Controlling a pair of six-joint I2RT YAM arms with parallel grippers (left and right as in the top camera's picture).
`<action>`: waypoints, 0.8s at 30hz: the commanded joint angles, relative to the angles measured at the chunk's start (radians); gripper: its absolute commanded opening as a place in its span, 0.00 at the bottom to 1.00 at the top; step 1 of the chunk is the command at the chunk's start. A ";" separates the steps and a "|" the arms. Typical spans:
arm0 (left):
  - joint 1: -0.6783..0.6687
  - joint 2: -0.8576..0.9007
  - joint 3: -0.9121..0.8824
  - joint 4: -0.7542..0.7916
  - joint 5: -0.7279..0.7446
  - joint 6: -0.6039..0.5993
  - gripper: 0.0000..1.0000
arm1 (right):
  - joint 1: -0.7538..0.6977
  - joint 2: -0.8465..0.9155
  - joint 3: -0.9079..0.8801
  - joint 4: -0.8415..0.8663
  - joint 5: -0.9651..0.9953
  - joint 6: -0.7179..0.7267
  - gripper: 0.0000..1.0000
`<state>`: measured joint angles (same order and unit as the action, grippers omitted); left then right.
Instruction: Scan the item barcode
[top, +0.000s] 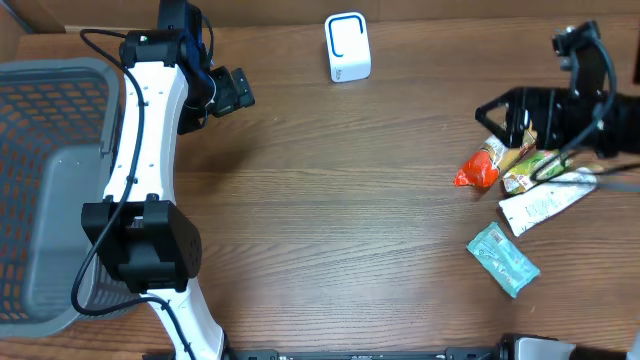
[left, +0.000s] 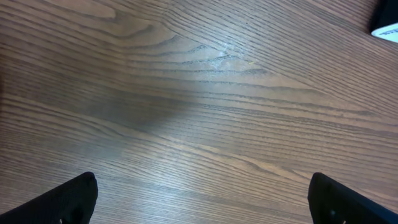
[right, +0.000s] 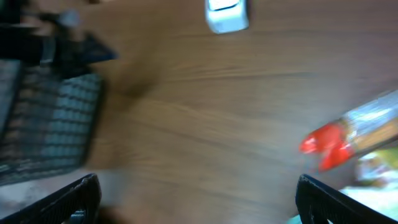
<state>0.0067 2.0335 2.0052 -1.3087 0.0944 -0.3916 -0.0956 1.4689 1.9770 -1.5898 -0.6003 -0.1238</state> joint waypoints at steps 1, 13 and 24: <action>-0.001 0.008 -0.002 0.002 0.006 -0.016 1.00 | 0.002 -0.014 0.007 -0.027 -0.006 0.046 1.00; -0.001 0.008 -0.002 0.002 0.006 -0.016 1.00 | 0.002 -0.035 -0.006 0.082 0.316 0.031 1.00; -0.001 0.008 -0.002 0.002 0.006 -0.016 1.00 | 0.002 -0.346 -0.506 0.661 0.312 -0.061 1.00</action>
<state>0.0067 2.0335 2.0045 -1.3090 0.0948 -0.3916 -0.0959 1.2461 1.6222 -1.0290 -0.3023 -0.1619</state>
